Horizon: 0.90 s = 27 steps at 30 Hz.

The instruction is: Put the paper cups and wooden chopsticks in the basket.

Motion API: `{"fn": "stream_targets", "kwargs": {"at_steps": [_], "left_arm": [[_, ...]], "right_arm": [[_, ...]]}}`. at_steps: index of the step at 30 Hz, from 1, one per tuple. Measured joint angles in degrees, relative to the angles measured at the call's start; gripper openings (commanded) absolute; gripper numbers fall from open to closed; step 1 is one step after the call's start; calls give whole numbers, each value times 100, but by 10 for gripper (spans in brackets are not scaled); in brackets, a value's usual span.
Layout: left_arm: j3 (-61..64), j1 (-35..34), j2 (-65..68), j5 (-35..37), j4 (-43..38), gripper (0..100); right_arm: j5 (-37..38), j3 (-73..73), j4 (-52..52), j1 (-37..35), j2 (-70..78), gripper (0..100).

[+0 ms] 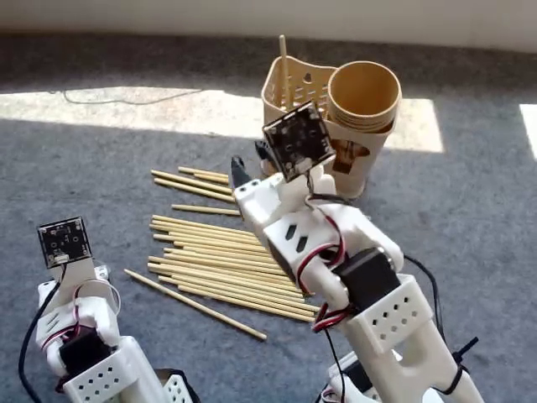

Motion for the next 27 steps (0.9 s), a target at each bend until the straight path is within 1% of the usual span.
{"fn": "stream_targets", "kwargs": {"at_steps": [4, 10, 18, 23, 27], "left_arm": [[0, 0, 0, 0, 0, 147], [0, 0, 0, 0, 0, 147], [0, 0, 0, 0, 0, 147], [0, 0, 0, 0, 0, 146], [0, 0, 0, 0, 0, 146]], "right_arm": [[0, 466, 369, -580, -44, 134], [0, 1240, 352, -1582, 53, 134], [0, 1345, 316, -1978, 1248, 134], [0, 1398, -229, -2462, 2057, 134], [0, 1398, -484, -2532, 2743, 134]]}}
